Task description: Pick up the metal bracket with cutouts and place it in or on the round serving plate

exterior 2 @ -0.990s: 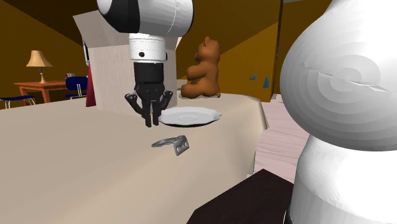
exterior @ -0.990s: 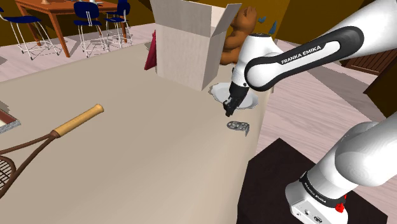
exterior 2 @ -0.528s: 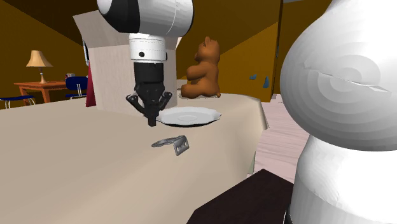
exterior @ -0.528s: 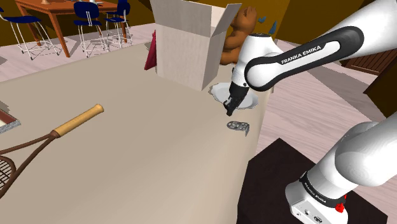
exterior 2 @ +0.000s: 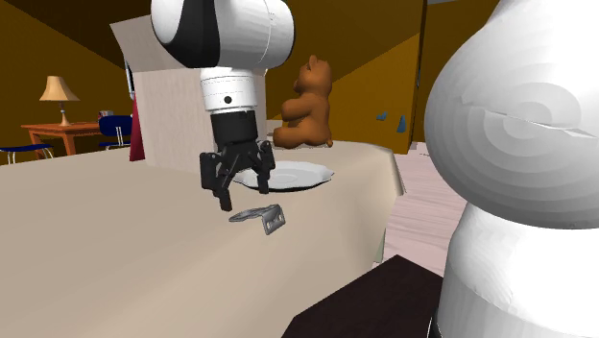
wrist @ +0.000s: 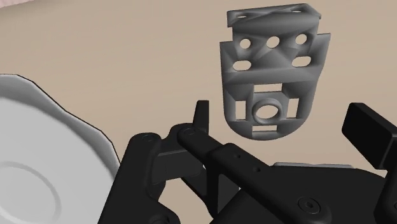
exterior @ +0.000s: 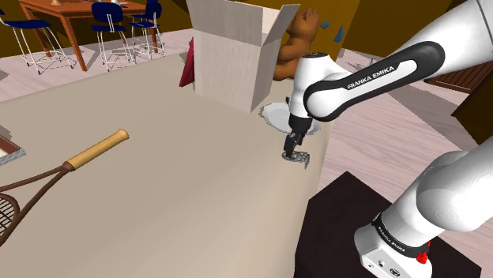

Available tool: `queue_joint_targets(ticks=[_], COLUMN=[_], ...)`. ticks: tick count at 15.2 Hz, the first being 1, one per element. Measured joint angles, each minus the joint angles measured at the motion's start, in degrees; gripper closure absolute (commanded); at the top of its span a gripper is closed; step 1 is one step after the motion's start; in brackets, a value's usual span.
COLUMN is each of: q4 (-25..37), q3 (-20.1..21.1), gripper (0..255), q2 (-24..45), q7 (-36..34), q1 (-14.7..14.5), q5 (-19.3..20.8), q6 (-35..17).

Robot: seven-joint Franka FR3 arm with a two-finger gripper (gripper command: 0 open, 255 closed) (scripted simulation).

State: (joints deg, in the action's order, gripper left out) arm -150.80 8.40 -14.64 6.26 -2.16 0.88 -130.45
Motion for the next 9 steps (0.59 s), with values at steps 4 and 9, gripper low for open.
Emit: queue_joint_targets(ticks=[4,9], q4=[-1.5,-1.8], q3=[0.0,0.1], gripper=[0,0], q2=[2.4,3.4], q7=[0.0,-0.2], q1=[0.2,0.3], q5=[0.6,0.9], q6=[-3.6,-4.8])
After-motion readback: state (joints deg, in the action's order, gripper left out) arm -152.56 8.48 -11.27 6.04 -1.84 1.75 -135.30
